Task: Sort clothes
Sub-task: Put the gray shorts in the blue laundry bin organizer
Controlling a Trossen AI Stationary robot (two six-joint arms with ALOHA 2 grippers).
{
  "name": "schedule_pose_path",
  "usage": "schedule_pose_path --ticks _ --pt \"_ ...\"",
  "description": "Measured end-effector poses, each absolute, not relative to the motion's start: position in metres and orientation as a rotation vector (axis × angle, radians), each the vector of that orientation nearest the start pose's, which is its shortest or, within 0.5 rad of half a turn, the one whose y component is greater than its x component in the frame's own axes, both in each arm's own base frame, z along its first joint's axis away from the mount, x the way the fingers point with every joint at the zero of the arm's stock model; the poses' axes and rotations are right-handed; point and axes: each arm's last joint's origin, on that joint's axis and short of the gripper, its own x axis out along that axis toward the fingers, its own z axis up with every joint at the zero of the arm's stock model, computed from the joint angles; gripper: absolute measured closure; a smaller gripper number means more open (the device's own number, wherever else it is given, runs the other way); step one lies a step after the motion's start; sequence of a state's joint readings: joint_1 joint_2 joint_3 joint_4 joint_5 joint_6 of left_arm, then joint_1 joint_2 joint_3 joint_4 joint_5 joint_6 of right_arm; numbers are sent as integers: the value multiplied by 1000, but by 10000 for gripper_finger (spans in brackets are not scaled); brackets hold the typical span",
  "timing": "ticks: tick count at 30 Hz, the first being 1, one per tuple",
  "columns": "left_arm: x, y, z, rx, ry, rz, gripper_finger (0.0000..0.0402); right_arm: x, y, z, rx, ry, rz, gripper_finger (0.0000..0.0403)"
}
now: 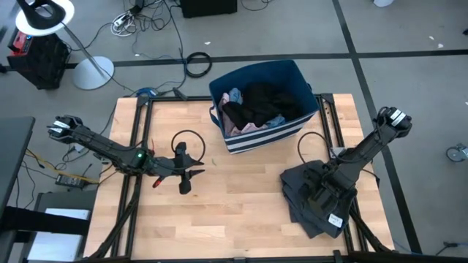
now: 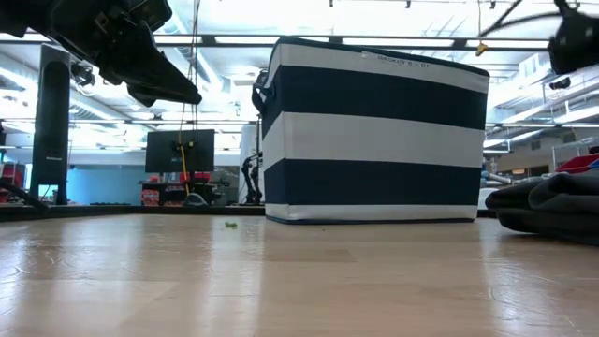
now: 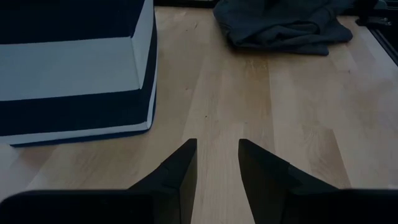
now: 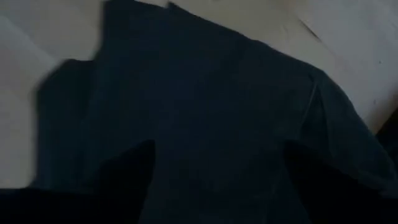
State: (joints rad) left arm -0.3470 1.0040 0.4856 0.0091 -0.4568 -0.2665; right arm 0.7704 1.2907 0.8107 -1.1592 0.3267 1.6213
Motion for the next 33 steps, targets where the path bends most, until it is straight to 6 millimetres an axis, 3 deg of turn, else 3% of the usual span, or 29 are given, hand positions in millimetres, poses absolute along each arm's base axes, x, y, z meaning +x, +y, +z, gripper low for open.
schedule_pose_path --ticks 11,20,25,33 --pt "195 -57 211 -62 450 169 280 130 113 143 589 1125 -708 58" --pt "195 -57 211 -63 449 168 280 130 107 140 571 1145 -733 71" --pt "195 -57 211 -63 449 168 280 132 102 138 543 1151 -754 127" --pt "195 -57 211 -63 449 169 280 134 97 138 573 1135 -798 277"
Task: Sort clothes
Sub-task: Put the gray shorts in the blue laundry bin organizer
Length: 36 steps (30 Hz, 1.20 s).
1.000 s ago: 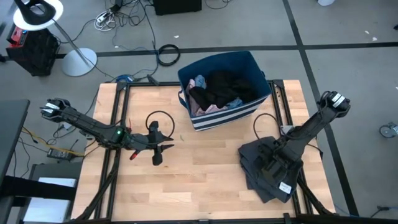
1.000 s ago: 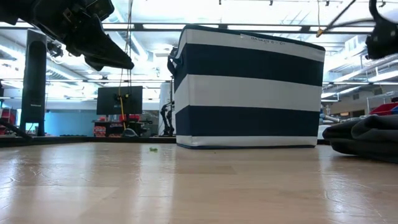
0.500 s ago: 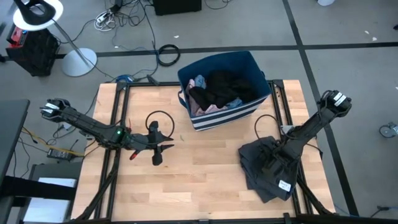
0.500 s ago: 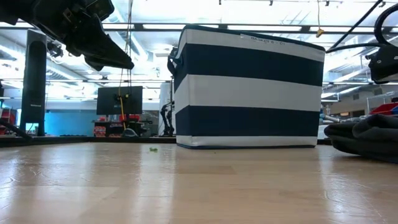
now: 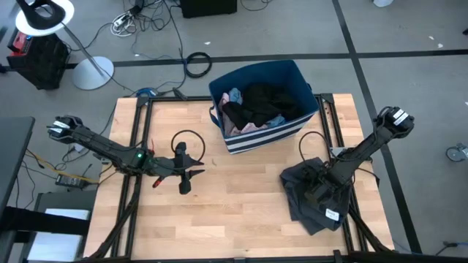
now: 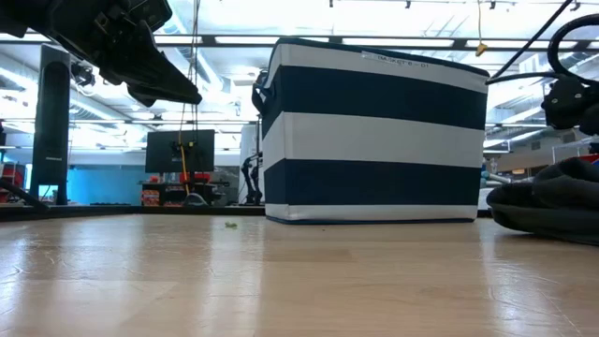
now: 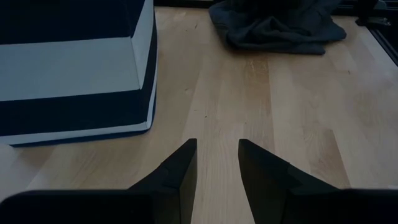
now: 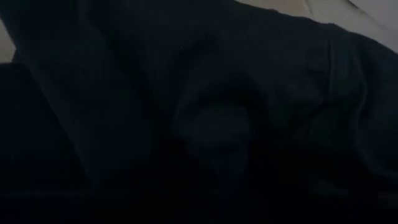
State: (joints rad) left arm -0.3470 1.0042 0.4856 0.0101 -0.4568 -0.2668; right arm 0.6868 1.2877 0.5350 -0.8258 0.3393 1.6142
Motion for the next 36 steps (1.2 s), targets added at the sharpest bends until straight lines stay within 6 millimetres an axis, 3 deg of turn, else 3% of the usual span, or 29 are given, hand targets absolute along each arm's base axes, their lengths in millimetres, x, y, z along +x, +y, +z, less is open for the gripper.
schedule_pose_path --ticks 5,11,22,36 --pt "195 -57 211 -63 449 168 280 136 99 141 564 1130 -788 348" --pt "195 -57 211 -63 449 168 280 144 105 162 509 1164 -756 349" --pt "195 -57 211 -63 449 169 280 163 114 216 427 1048 -718 349" --pt "195 -57 211 -63 449 168 280 195 103 291 302 853 -647 350"
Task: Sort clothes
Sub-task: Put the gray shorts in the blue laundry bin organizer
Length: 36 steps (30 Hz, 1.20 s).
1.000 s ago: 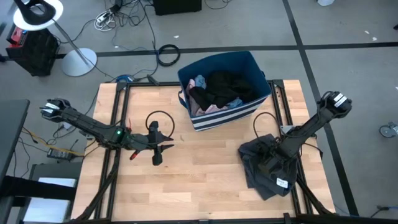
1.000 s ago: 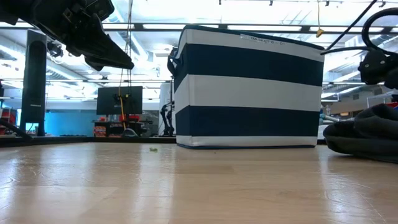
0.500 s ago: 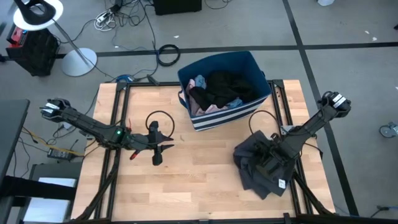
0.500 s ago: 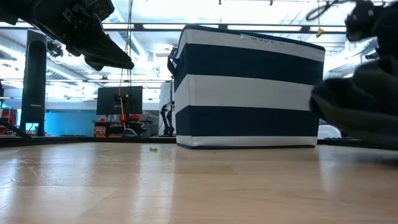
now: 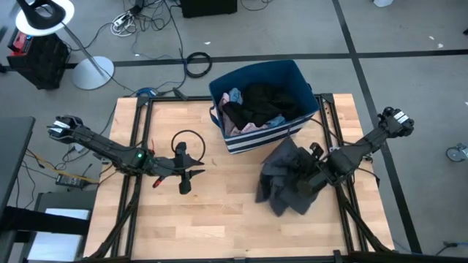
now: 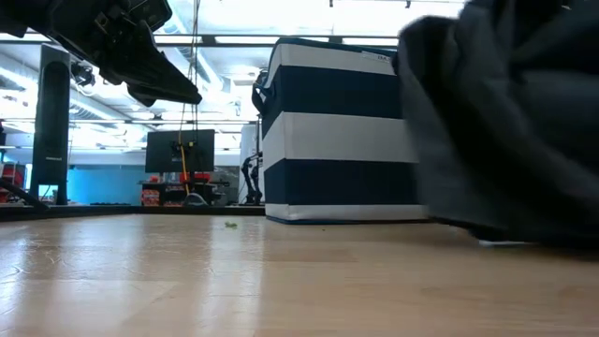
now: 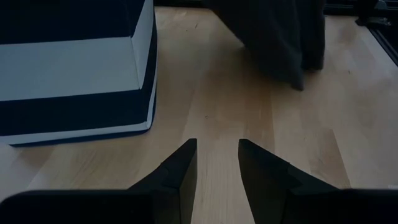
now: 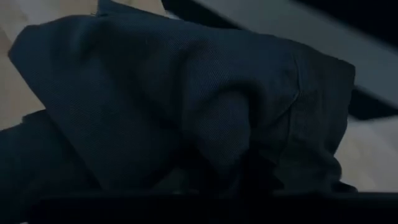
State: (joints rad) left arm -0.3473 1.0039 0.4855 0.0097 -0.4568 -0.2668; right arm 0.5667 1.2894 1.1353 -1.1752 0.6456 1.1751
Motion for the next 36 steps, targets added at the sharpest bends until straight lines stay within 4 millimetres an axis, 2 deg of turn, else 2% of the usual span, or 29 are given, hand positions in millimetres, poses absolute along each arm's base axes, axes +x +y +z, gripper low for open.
schedule_pose_path --ticks 15,22,31,36 --pt "195 -57 211 -62 450 168 280 217 76 373 190 674 -565 350" --pt "195 -57 211 -62 450 168 280 224 64 416 145 529 -507 350" --pt "195 -57 211 -62 450 168 280 225 42 465 88 354 -507 350" --pt "195 -57 211 -63 449 168 280 223 25 483 53 293 -555 350"
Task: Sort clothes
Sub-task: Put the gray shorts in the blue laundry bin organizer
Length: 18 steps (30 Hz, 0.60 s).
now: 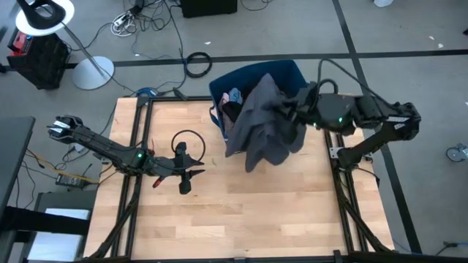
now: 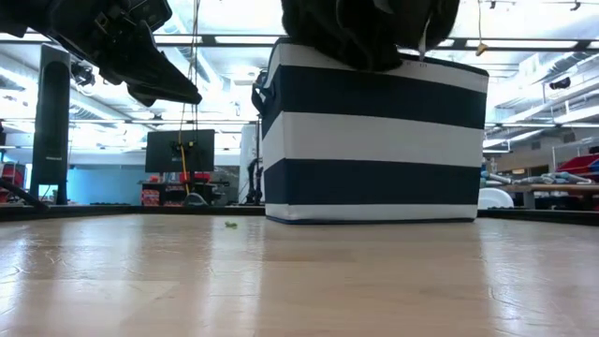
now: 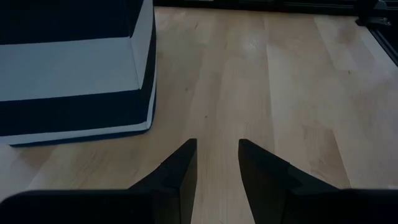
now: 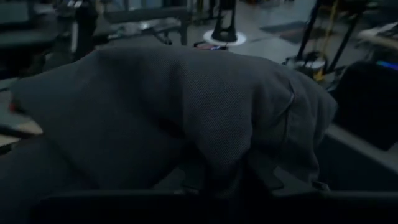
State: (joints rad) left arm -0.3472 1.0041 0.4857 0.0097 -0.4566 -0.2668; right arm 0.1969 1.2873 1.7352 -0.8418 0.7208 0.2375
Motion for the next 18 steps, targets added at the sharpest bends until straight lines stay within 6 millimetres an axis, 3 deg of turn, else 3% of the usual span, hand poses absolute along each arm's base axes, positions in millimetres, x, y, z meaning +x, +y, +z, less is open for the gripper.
schedule_pose_path --ticks 10,18 --pt "195 -57 211 -62 450 168 280 224 -9 509 -10 141 -675 350" --pt "195 -57 211 -62 450 168 280 224 -37 515 -44 102 -792 350"
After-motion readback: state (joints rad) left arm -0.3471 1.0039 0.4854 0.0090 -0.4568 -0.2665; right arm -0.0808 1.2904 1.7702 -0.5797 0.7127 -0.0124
